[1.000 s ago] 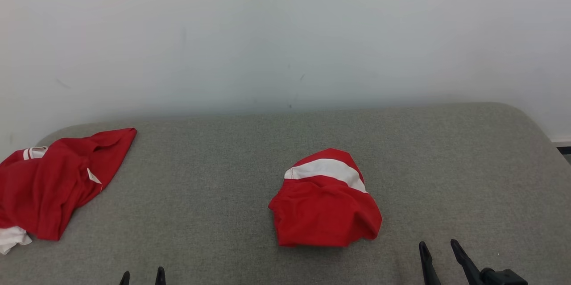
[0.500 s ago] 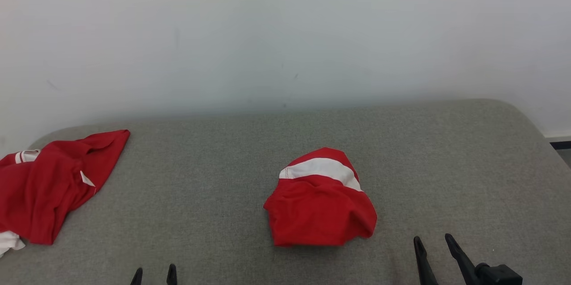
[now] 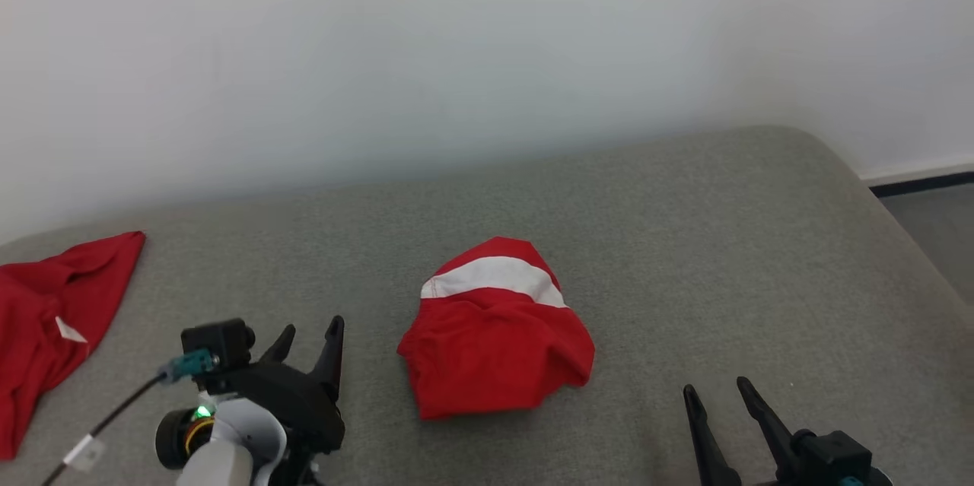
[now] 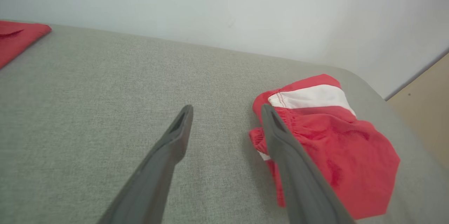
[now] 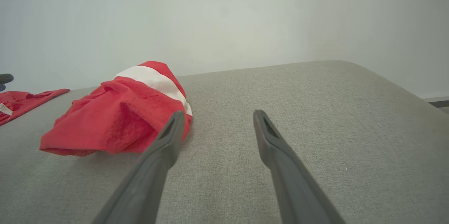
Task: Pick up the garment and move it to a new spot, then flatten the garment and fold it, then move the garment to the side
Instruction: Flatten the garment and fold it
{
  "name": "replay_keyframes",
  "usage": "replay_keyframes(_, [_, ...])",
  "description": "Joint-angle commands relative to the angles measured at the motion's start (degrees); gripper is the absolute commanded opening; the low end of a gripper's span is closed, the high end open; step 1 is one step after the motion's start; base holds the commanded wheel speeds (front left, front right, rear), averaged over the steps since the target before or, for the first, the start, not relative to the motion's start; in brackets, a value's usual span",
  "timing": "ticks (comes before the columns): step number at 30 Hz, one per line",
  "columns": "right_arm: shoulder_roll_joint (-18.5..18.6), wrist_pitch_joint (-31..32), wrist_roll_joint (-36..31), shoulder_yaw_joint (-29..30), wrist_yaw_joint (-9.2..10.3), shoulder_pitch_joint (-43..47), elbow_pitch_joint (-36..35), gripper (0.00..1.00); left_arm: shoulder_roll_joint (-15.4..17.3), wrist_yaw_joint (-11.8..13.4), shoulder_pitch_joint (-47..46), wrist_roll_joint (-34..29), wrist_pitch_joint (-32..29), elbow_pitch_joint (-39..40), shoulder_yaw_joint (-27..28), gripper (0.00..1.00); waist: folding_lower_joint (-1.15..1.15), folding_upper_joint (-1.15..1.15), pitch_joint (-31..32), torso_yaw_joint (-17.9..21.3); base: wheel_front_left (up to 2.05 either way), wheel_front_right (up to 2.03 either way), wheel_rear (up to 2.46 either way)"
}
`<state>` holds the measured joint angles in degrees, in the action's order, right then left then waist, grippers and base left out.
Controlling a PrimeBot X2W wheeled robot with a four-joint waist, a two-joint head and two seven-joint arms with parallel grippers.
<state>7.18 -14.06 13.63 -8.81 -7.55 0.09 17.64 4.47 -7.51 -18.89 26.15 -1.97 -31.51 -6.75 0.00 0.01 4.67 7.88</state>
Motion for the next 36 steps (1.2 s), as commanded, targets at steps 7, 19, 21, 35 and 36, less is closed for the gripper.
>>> replay_keyframes(7, [1.35,0.76,0.49,-2.44,0.12,-2.37,-1.22,1.00,0.23,0.44,-9.08,6.74,-12.58,-8.02,1.71,1.00,0.00,-0.01,-4.34,9.23,0.00,0.00,0.00])
replay_keyframes(19, [2.08,0.97,1.92,-6.68,0.12,-4.81,-1.69,1.00,2.78,2.07,-15.97,10.46,-19.30,-15.53,3.80,1.00,0.00,-0.01,-7.41,16.04,0.00,0.00,0.00])
replay_keyframes(21, [2.19,0.85,2.10,-6.82,0.12,-4.71,-1.59,1.00,2.92,2.24,-16.42,10.66,-19.45,-15.90,3.87,1.00,0.00,-0.01,-7.63,16.30,0.00,0.00,0.00])
replay_keyframes(35, [1.76,0.69,1.65,-7.54,0.12,-4.80,-1.41,1.00,1.28,0.41,-16.95,14.00,-20.49,-12.35,1.74,0.00,0.00,-0.01,-7.80,15.43,0.00,0.00,0.00])
replay_keyframes(36, [1.76,0.67,1.71,-7.55,0.12,-4.82,-1.43,1.00,1.21,0.28,-16.87,13.88,-19.86,-11.80,1.20,0.00,0.00,-0.01,-7.81,15.31,0.00,0.00,0.00])
